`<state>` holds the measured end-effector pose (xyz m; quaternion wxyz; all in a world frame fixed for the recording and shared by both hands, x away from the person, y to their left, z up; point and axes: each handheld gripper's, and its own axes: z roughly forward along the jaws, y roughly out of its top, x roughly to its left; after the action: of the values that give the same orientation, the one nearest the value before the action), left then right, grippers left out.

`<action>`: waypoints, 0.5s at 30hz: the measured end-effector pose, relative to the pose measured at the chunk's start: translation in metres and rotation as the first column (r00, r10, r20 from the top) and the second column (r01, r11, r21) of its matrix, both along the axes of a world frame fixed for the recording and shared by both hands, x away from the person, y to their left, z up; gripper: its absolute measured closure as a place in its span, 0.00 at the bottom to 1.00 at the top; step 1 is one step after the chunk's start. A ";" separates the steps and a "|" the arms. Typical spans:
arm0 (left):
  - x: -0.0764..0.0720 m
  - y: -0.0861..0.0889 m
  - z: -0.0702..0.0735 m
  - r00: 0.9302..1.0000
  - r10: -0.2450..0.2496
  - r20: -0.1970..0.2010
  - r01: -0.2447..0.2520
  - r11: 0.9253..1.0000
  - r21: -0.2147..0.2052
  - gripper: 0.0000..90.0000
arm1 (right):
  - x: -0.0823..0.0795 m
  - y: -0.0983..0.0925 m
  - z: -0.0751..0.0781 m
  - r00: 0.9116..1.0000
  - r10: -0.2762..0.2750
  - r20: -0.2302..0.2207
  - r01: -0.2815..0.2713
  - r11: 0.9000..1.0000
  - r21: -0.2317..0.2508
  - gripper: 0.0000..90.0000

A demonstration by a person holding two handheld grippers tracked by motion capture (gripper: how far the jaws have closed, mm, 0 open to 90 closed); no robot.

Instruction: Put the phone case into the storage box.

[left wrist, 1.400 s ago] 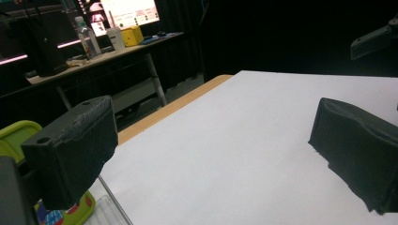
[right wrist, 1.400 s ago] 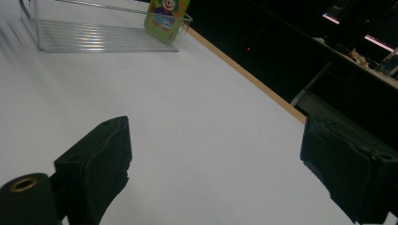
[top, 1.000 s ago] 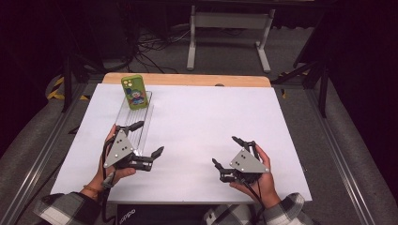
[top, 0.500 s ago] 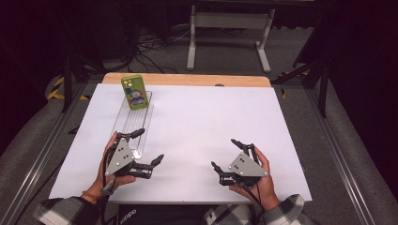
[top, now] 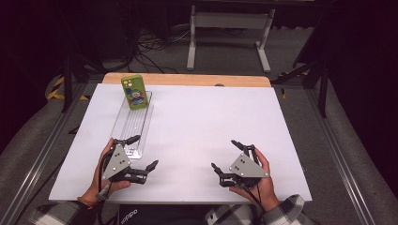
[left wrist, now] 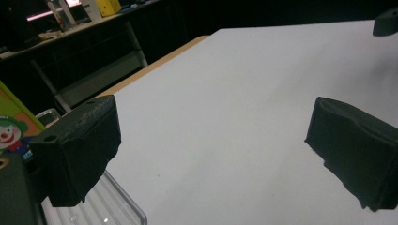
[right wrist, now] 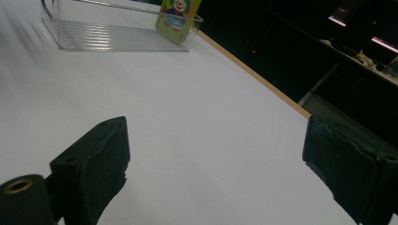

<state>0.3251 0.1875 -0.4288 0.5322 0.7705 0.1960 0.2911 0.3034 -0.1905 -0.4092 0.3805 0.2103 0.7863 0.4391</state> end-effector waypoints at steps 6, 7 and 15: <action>-0.006 0.006 -0.011 0.999 0.004 -0.038 -0.003 0.999 0.033 0.05 | 0.000 0.000 0.000 1.000 0.003 0.000 -0.003 1.000 0.006 0.09; -0.006 0.008 -0.013 1.000 0.014 -0.025 -0.013 0.999 0.048 0.05 | 0.000 0.000 0.000 1.000 0.002 -0.001 -0.002 1.000 0.005 0.09; -0.004 0.013 -0.014 0.998 0.028 -0.059 -0.027 0.999 0.022 0.05 | 0.000 -0.001 0.001 1.000 0.001 0.003 -0.001 1.000 0.009 0.09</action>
<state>0.3208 0.2008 -0.4432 0.5140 0.7814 0.2193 0.2776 0.3033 -0.1919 -0.4084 0.3802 0.2109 0.7839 0.4431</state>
